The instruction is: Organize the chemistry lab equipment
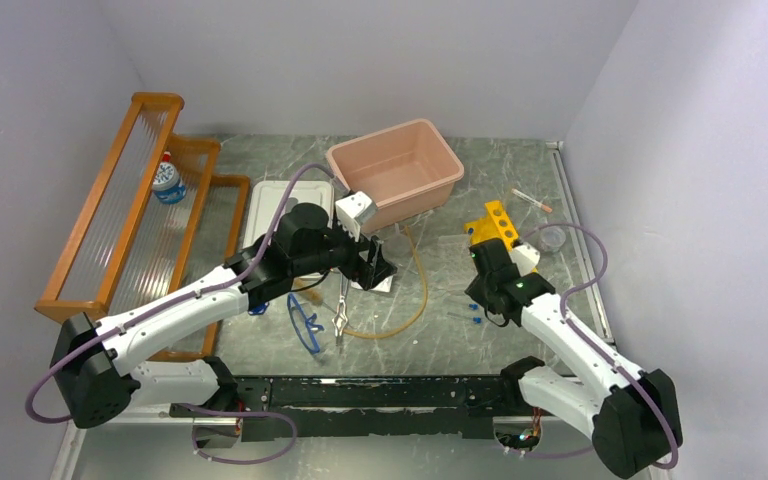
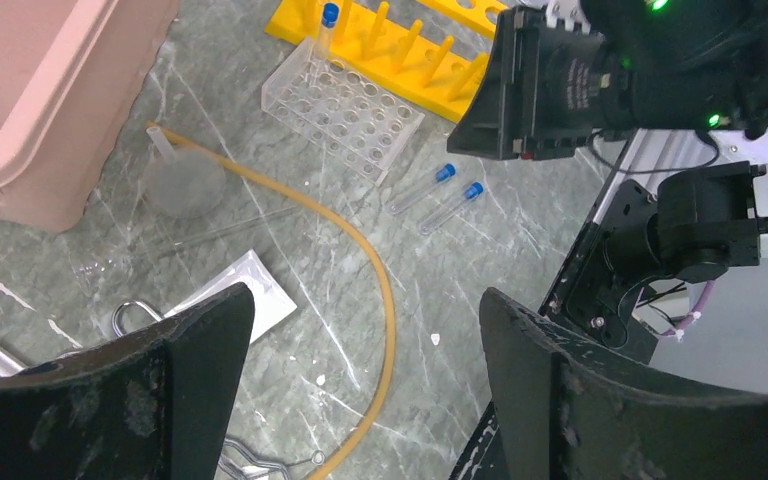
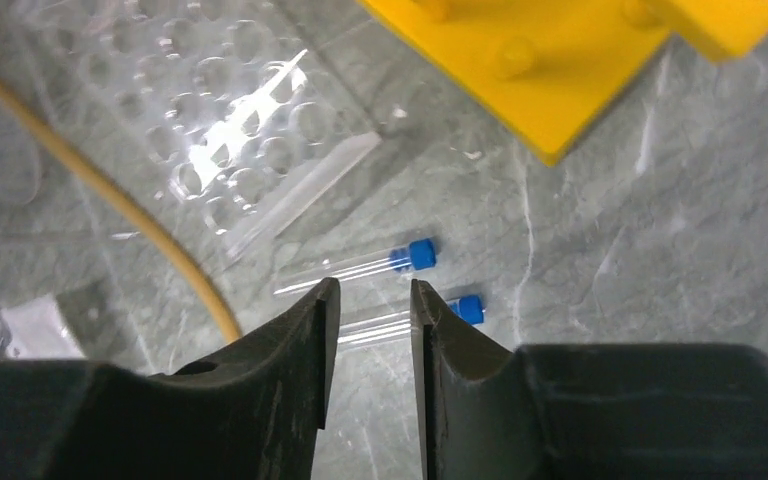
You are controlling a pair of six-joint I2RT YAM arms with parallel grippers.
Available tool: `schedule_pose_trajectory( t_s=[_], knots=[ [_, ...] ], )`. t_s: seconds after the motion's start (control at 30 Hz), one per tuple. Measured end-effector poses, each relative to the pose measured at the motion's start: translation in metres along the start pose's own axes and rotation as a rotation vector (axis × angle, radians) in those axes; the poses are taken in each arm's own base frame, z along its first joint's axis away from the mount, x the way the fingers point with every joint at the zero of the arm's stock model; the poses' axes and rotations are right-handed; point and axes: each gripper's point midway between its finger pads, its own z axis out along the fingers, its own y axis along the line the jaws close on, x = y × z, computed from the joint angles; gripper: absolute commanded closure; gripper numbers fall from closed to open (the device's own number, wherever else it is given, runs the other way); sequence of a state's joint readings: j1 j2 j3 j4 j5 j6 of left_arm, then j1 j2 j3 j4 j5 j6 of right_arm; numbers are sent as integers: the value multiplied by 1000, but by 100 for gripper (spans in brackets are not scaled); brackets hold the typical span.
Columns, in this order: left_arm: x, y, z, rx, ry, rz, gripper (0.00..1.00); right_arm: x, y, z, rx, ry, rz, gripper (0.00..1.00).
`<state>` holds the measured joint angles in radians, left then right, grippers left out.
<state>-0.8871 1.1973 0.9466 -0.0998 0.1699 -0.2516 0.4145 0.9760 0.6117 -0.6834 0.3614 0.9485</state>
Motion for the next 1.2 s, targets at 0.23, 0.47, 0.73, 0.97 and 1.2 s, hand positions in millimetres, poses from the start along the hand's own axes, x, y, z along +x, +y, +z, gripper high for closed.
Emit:
schedule_pose_trajectory(
  t_s=[0.23, 0.47, 0.73, 0.97, 1.2],
  knots=[
    [-2, -1, -1, 2, -9, -5, 17, 32, -31, 32, 153, 31, 122, 67],
    [-13, -3, -11, -2, -57, -2, 17, 34, -29, 37, 152, 20, 210, 62],
    [-13, -3, -12, -4, -60, -12, 17, 33, -29, 35, 151, 17, 214, 61],
    [-10, -3, -10, -1, -58, -20, 17, 16, -34, 17, 169, -28, 177, 56],
    [-9, -4, -7, 10, -65, -22, 17, 32, -31, 16, 146, 45, 220, 56]
  ],
)
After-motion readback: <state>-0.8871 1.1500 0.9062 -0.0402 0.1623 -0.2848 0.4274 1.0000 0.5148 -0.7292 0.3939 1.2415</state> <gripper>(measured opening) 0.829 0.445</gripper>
